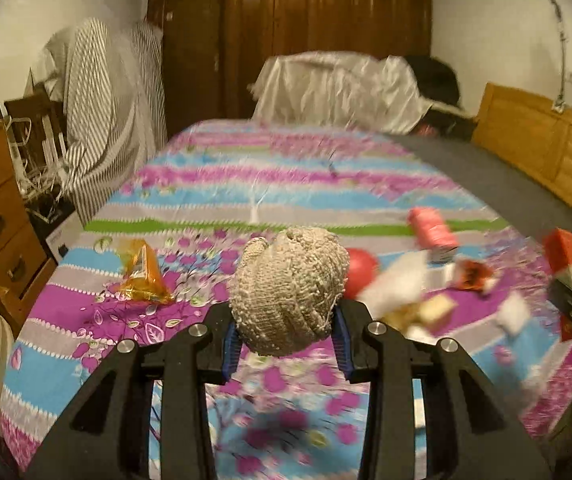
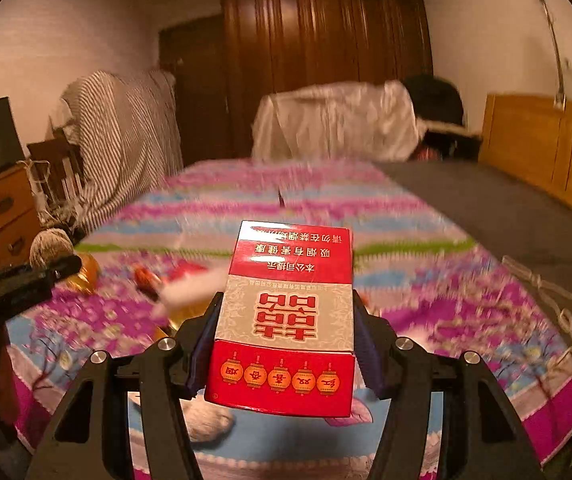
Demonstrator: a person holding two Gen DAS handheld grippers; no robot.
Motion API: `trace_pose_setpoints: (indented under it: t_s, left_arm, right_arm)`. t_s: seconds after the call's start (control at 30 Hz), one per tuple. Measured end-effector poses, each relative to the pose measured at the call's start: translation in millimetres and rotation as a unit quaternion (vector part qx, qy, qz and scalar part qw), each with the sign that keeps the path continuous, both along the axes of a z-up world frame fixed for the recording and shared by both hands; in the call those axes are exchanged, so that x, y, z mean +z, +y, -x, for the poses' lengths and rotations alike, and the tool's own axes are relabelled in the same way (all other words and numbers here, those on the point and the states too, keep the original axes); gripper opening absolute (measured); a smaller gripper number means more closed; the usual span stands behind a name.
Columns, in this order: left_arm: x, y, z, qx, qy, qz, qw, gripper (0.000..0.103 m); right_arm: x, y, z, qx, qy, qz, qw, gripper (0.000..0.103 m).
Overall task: Collect trash
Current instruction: 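Grasp the beige yarn ball with the left tool while the right tool grasps the red box, then carry the yarn ball and red box over to the white basin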
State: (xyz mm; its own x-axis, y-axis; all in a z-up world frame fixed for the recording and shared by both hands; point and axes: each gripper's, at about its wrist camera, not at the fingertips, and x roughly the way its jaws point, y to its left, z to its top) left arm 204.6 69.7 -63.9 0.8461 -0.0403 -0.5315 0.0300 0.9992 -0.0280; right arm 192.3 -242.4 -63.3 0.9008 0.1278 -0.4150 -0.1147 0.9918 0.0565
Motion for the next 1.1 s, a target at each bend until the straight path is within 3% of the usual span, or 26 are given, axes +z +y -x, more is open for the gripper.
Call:
trace_pose_setpoints:
  t_s: [0.2, 0.4, 0.87, 1.1]
  left_arm:
    - [26.3, -33.3, 38.2, -0.005, -0.062, 0.003, 0.998, 0.036]
    - [39.7, -44.4, 54.1, -0.009, -0.08, 0.018, 0.9966, 0.036]
    - [53.5, -39.3, 65.0, -0.008, -0.099, 0.018, 0.9949, 0.036]
    - [58.4, -16.7, 74.9, 0.013, -0.107, 0.018, 0.994, 0.036]
  right_arm:
    - [36.9, 13.7, 35.7, 0.003, -0.059, 0.018, 0.998, 0.06]
    - [60.3, 26.3, 58.7, 0.007, -0.091, 0.026, 0.996, 0.06]
    - [80.9, 35.1, 75.5, 0.013, -0.102, 0.03, 0.994, 0.06]
    - [88.9, 37.5, 70.9, 0.036, -0.105, 0.034, 0.993, 0.06]
